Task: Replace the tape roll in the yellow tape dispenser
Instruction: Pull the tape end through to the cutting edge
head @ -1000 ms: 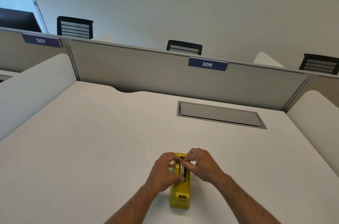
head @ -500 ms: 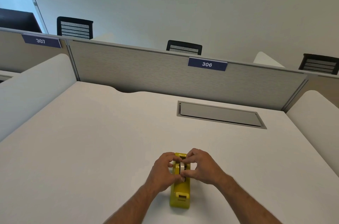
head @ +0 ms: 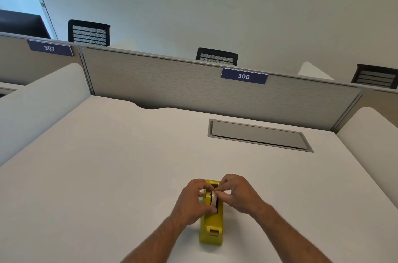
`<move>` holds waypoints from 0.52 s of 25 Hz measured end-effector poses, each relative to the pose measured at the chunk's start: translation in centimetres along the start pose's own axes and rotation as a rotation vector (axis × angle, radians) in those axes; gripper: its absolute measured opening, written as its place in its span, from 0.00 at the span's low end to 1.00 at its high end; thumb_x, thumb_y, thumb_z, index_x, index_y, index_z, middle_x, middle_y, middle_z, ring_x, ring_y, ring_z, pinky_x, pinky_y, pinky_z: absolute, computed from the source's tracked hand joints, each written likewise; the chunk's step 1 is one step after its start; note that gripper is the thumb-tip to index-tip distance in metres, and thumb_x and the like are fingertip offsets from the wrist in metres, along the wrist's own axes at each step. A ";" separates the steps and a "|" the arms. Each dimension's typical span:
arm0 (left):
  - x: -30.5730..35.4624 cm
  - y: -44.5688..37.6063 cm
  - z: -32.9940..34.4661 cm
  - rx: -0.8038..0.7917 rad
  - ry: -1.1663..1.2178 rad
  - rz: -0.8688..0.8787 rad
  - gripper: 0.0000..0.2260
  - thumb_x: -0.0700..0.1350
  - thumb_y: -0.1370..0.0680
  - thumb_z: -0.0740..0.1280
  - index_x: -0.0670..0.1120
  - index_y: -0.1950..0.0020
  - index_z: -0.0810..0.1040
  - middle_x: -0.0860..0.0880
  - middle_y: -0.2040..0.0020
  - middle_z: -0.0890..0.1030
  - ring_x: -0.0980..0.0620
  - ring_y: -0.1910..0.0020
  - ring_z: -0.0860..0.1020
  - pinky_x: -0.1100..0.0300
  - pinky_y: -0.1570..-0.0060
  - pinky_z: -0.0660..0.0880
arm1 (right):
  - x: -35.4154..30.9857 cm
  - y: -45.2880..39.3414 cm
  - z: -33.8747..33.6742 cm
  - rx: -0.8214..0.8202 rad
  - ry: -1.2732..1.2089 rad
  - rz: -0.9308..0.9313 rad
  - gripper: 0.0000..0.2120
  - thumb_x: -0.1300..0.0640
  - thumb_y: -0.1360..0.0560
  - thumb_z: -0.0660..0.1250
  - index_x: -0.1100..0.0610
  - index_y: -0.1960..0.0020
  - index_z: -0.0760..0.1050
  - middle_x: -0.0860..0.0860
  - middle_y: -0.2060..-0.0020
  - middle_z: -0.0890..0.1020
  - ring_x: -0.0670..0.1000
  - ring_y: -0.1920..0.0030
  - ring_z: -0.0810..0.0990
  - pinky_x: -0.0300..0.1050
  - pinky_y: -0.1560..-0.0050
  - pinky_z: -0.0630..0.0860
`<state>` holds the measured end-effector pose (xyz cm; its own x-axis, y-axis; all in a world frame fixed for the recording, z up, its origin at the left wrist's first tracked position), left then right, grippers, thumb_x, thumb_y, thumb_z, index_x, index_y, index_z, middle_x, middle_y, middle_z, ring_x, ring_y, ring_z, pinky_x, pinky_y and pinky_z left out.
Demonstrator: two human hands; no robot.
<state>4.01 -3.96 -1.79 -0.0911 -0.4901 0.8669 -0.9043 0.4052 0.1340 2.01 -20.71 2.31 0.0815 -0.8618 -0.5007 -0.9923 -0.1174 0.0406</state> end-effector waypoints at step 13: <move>-0.4 -0.1 0.1 0.006 0.041 0.010 0.28 0.51 0.43 0.82 0.60 0.46 0.79 0.59 0.36 0.73 0.53 0.44 0.77 0.58 0.47 0.80 | 0.0 0.6 0.4 -0.020 0.050 -0.003 0.24 0.37 0.36 0.70 0.45 0.43 0.81 0.41 0.51 0.75 0.43 0.49 0.74 0.43 0.49 0.77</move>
<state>4.08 -3.88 -2.16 -0.0835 -0.4540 0.8871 -0.9060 0.4053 0.1222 1.37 -20.58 1.94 0.0894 -0.8848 -0.4572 -0.9900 -0.1293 0.0568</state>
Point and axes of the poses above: each hand's wrist, its own y-axis away from the middle knuckle, its own z-axis out of the palm, x = y × z, the point moved 3 cm from there along -y, towards the middle knuckle
